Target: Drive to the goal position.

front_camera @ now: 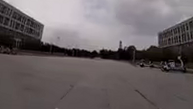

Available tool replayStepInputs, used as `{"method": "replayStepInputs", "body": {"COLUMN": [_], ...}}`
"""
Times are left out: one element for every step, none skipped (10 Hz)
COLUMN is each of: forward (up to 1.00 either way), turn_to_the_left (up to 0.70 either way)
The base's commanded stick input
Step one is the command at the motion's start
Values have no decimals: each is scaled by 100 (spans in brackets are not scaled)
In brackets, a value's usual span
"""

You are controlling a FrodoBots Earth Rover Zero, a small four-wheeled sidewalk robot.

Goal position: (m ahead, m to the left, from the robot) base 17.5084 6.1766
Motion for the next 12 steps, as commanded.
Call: {"method": "replayStepInputs", "body": {"forward": [70, 70, 70, 70, 70, 70, 70, 70, 70, 70, 70, 70], "turn_to_the_left": [0, 0, 0, -2, -9, -24, -11, 0, 0, 0, 0, 0]}}
